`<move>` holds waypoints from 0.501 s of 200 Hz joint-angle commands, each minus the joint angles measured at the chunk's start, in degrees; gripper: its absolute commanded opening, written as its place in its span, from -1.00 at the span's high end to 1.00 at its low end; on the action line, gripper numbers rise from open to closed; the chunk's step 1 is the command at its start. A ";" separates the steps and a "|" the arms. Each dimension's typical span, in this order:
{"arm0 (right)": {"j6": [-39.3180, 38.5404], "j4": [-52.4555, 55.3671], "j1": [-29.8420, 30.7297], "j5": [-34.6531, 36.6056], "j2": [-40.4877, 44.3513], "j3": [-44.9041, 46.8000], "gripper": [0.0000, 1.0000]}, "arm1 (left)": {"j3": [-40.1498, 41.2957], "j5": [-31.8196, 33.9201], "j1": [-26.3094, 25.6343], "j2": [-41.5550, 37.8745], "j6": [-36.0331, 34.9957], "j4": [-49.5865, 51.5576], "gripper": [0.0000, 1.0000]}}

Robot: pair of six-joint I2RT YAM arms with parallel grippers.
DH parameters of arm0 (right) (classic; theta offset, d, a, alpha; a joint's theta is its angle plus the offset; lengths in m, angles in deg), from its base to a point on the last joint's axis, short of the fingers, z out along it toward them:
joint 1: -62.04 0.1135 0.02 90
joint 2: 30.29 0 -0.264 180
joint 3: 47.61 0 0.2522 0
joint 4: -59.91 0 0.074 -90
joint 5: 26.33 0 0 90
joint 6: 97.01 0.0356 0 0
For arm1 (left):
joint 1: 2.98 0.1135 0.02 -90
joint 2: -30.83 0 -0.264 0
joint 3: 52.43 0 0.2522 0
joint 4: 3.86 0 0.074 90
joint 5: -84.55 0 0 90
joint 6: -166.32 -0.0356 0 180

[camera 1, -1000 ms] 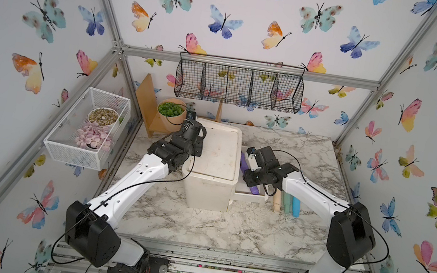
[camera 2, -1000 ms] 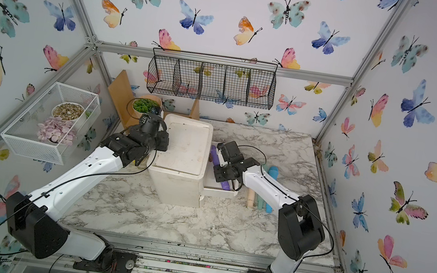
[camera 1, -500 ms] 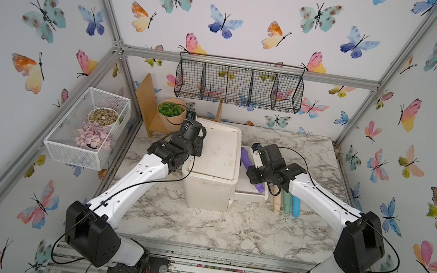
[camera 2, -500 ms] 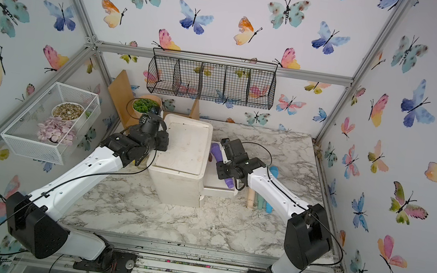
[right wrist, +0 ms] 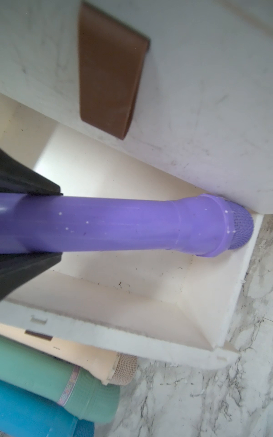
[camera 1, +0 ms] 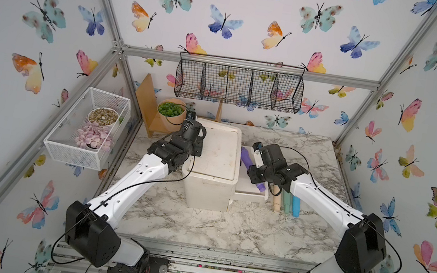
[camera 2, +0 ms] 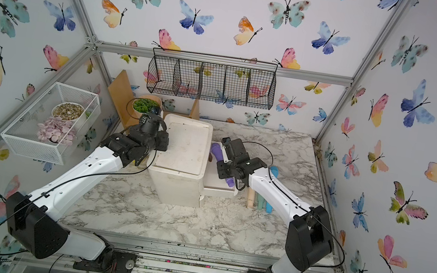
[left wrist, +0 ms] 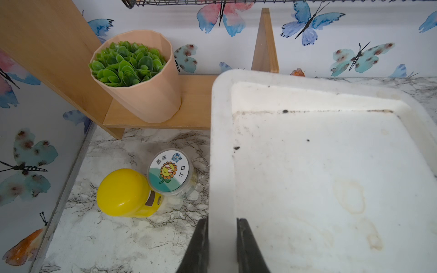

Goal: Take the microphone out of the drawer
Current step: Pick up the microphone from the drawer.

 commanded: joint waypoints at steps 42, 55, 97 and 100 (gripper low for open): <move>0.32 0.85 -0.21 2.09 5.14 -2.40 0.81 | 1.76 1.23 0.28 0.47 -2.69 1.61 1.00; 0.08 1.05 -0.17 3.47 5.94 -2.29 0.81 | 1.82 1.17 0.29 0.51 -2.69 1.59 1.00; -2.04 2.88 -0.34 10.11 7.06 -3.13 0.81 | 1.74 1.25 0.26 0.43 -2.67 1.61 1.00; -2.20 3.03 -0.34 10.64 7.06 -3.17 0.81 | 1.75 1.26 0.26 0.39 -2.64 1.58 1.00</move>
